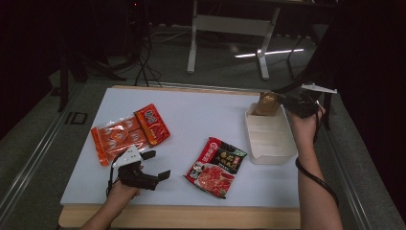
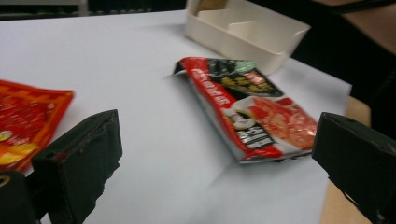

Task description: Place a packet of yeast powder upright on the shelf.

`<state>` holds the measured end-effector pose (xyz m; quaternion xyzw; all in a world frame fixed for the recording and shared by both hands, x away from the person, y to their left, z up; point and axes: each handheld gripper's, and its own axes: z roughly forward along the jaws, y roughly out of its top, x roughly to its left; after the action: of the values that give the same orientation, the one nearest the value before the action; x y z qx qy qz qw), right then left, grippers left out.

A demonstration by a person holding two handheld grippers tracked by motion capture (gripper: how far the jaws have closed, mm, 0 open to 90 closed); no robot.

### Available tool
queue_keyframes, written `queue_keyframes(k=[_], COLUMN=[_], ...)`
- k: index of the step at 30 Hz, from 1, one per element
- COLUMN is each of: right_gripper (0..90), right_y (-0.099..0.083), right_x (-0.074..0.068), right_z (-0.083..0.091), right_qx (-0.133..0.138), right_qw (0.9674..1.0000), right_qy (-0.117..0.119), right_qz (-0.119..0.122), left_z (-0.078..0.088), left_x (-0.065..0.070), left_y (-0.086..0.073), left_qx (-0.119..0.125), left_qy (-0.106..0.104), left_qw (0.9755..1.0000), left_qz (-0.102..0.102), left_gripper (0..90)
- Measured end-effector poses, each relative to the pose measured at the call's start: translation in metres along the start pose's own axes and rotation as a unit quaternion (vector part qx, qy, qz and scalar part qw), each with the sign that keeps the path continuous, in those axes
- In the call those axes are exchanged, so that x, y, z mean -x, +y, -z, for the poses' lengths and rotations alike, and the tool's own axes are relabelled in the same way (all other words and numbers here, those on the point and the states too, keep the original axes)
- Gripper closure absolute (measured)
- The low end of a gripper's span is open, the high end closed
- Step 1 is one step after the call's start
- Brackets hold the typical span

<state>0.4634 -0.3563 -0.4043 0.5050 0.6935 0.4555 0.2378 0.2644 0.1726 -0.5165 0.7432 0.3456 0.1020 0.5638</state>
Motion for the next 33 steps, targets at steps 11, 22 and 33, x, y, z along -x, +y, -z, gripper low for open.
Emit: queue_keyframes(k=[11, 22, 33], right_gripper=[45.9, 17.4, 13.8], right_y=[-0.012, -0.029, -0.054], right_x=[-0.028, -0.065, -0.096], right_z=[0.037, 0.066, 0.086], right_qx=[0.020, 0.043, 0.074], right_qw=[0.9992, 0.9970, 0.9910], right_qy=[0.007, 0.049, 0.104], right_qz=[0.034, 0.041, 0.039], left_z=[0.002, 0.003, 0.002], left_x=[0.003, 0.006, 0.011], left_y=[0.002, 0.001, 0.004], left_qx=[0.006, 0.025, 0.010], left_qy=[0.006, 0.002, -0.018], left_qw=[1.0000, 0.9994, 0.9997], left_qz=[-0.001, -0.022, -0.016], left_gripper=[1.9, 1.9, 1.9])
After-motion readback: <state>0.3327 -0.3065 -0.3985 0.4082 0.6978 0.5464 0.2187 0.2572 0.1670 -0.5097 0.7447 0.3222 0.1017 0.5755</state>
